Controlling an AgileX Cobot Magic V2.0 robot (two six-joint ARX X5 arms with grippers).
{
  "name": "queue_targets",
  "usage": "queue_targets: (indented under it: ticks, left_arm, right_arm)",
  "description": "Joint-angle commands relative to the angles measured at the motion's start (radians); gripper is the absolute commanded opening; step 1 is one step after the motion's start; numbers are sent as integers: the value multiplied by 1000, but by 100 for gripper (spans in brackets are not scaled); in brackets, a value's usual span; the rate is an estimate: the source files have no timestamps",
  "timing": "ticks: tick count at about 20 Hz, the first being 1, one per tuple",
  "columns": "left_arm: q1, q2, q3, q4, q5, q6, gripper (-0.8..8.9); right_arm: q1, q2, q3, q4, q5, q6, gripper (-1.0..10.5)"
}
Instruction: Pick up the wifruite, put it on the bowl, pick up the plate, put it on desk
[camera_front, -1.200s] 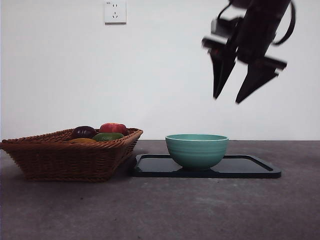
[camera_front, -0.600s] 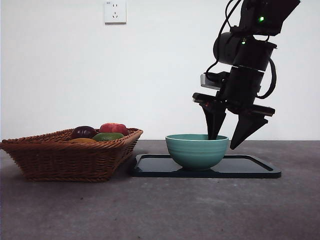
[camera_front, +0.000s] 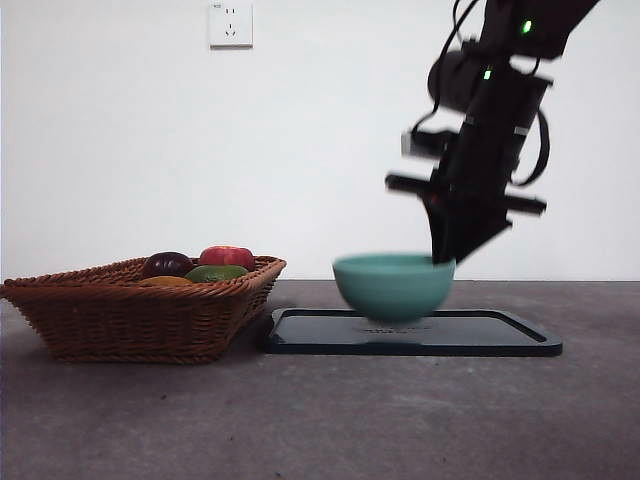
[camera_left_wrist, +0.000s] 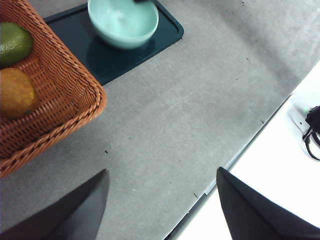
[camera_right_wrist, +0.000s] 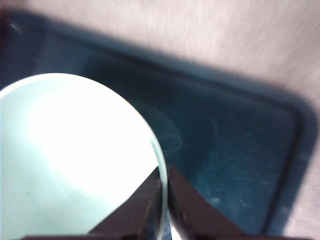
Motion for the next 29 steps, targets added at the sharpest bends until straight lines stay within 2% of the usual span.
queue_targets:
  ticks: [1,7,11,14,18,25,29]
  left_arm:
    - [-5,5,11,7,4,9,342]
    - [-5,5,11,8,4,9,342]
    - [-5,5,11,8,3,9,342]
    - [-5,5,11,7,4,9,342]
    - [-5,5,11,8,4,9,342]
    - [-5,5,11,7,3,9,342]
    - [-5,5,11,7,3,9,342]
  right_arm:
    - [4,-94,23,5,-1,-6,10]
    - [16,-407,23,-151,-7,-10,9]
    - [56,-539,-8,-288,-41,-13,9]
    - [121,-642,-147,-246,-29,-6,9]
    - [193,-724,-377,-122,-28,47,9]
    - [246,-658,-631,89,-24,93,10]
    - [252,-578,-660,151,-21,93,10]
